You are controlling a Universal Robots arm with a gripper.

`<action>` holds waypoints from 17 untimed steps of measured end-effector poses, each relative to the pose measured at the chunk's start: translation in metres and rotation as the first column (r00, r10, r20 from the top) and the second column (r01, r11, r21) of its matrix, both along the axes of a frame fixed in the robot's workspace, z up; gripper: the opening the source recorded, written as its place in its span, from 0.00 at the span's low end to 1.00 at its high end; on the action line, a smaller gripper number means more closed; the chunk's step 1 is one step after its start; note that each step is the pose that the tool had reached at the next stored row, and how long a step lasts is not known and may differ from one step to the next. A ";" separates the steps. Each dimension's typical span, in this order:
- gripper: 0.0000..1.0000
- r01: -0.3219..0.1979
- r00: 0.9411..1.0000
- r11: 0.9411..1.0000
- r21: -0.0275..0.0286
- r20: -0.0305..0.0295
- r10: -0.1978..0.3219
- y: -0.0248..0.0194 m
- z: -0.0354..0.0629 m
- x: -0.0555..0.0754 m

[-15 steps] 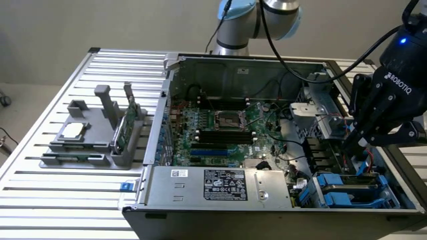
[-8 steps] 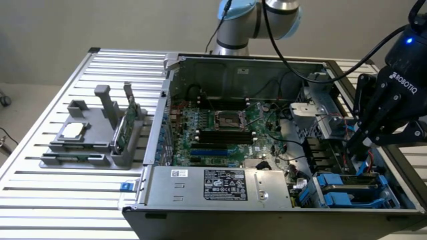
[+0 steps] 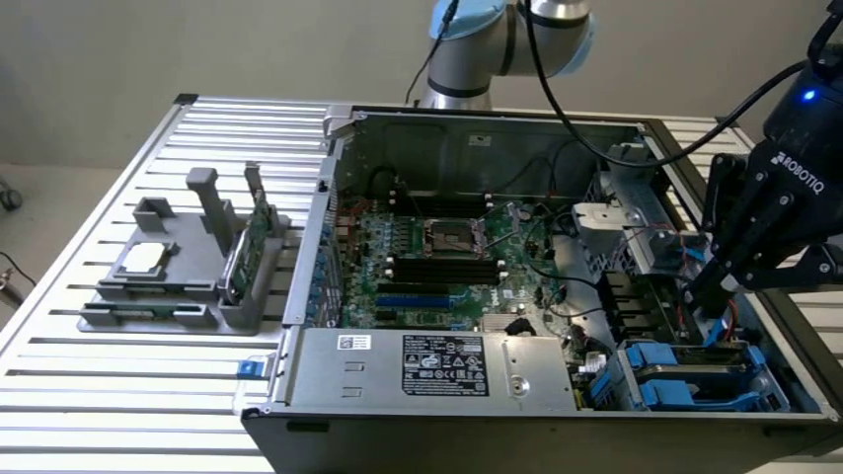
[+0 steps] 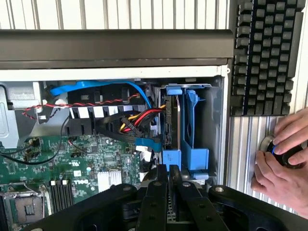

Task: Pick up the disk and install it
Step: 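Insert the second disk wire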

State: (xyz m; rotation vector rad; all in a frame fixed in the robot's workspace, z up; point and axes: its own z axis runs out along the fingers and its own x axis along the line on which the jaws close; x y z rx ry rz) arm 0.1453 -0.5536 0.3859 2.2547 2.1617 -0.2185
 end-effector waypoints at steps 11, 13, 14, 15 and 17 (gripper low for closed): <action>0.16 -0.001 1.000 1.000 0.000 0.000 0.001 0.0038 -0.0123 0.011; 0.16 -0.001 1.000 1.000 0.000 0.000 0.001 0.0043 -0.0129 0.011; 0.16 -0.001 1.000 1.000 0.000 0.000 0.001 0.0044 -0.0133 0.011; 0.16 -0.002 1.000 1.000 0.000 0.000 0.002 0.0045 -0.0135 0.011; 0.16 -0.002 1.000 1.000 0.000 0.000 0.002 0.0046 -0.0136 0.011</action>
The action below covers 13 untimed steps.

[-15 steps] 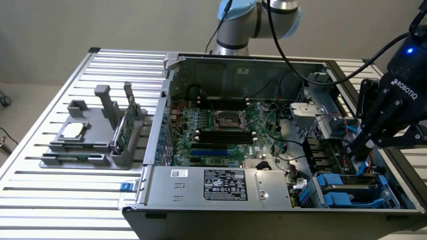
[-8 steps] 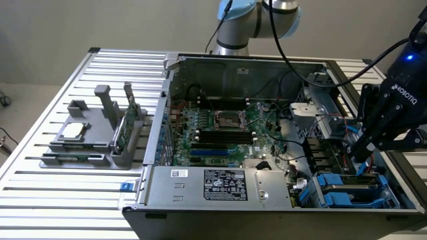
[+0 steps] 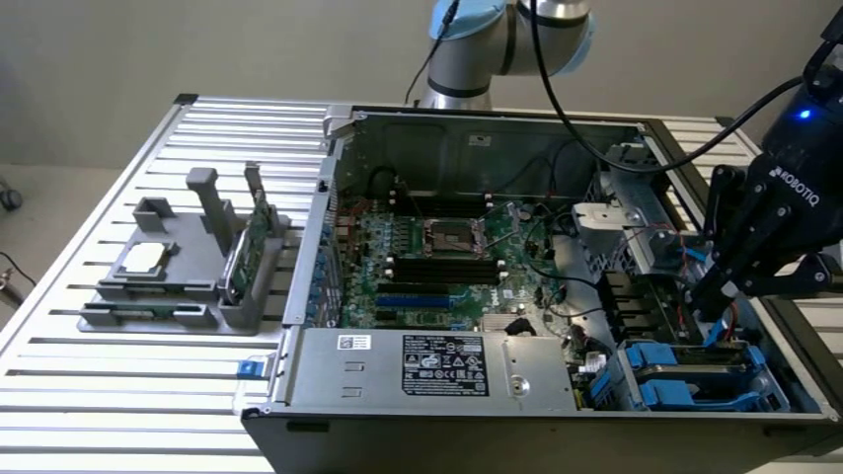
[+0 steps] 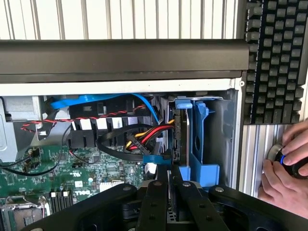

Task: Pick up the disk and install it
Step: 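Insert the second disk wire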

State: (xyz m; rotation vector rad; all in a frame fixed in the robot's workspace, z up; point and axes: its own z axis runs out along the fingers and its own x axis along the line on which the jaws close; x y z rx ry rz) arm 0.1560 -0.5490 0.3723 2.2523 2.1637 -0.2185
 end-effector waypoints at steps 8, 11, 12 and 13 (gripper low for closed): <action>0.16 -0.017 1.000 1.000 0.009 0.001 0.017 -0.0007 0.0001 0.000; 0.16 -0.018 1.000 1.000 0.010 0.001 0.018 -0.0007 0.0001 0.000; 0.16 -0.018 1.000 1.000 0.010 0.001 0.018 -0.0007 0.0001 0.000; 0.16 -0.018 1.000 1.000 0.010 0.001 0.018 -0.0007 0.0002 0.000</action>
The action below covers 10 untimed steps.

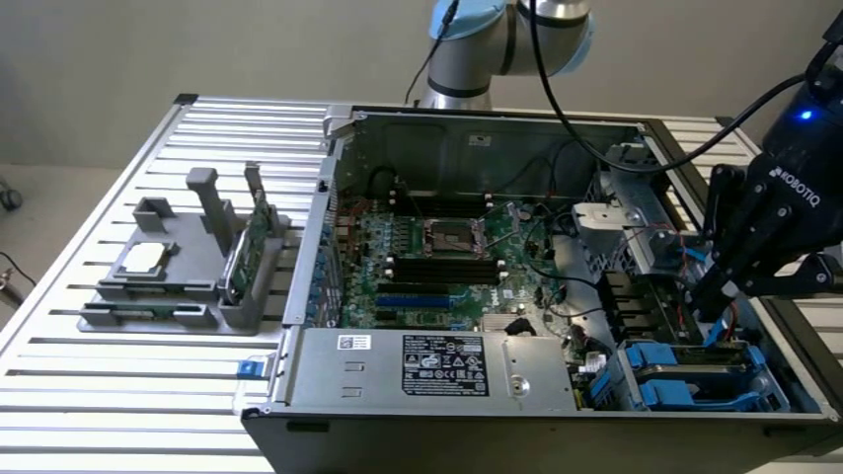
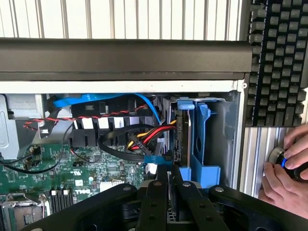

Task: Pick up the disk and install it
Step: 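Insert the second disk wire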

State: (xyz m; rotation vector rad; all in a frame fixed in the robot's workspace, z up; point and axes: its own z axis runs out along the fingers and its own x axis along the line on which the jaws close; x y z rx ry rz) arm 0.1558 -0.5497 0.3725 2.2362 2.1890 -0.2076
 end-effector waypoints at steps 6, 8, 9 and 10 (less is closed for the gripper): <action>0.25 0.000 1.000 1.000 0.001 0.000 0.000 0.0000 0.0001 -0.001; 0.25 0.000 1.000 1.000 0.002 0.001 0.000 0.0000 0.0001 -0.001; 0.25 -0.001 1.000 1.000 0.002 0.001 0.001 -0.0003 0.0001 -0.001; 0.25 -0.001 1.000 1.000 0.002 0.001 0.001 -0.0006 0.0000 -0.001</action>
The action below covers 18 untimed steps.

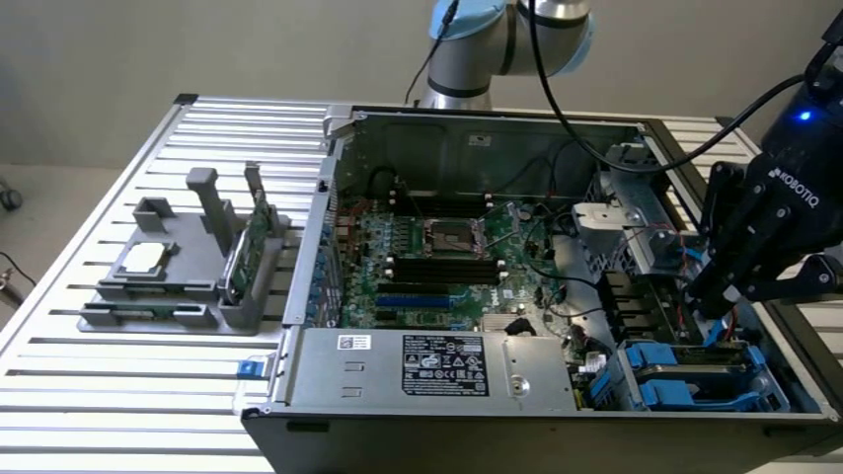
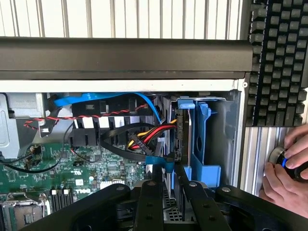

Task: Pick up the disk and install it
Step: 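Insert the second disk wire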

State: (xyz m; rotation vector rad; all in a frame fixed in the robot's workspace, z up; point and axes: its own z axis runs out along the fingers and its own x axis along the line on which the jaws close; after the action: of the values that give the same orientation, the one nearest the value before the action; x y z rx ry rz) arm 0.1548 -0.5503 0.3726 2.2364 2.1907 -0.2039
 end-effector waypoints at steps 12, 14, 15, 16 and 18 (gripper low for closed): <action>0.16 -0.013 1.000 1.000 0.003 0.002 0.013 -0.0016 -0.0022 0.000; 0.16 -0.014 1.000 1.000 0.005 0.002 0.014 -0.0020 -0.0022 0.000; 0.16 -0.014 1.000 1.000 0.008 0.002 0.014 -0.0028 -0.0022 0.000; 0.16 -0.014 1.000 1.000 0.013 0.003 0.014 -0.0045 -0.0022 0.000; 0.16 -0.015 1.000 1.000 0.020 0.003 0.015 -0.0097 -0.0034 0.000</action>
State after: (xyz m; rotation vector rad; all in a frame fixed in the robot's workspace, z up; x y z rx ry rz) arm 0.1545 -0.5600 0.3691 2.2281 2.2171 -0.1791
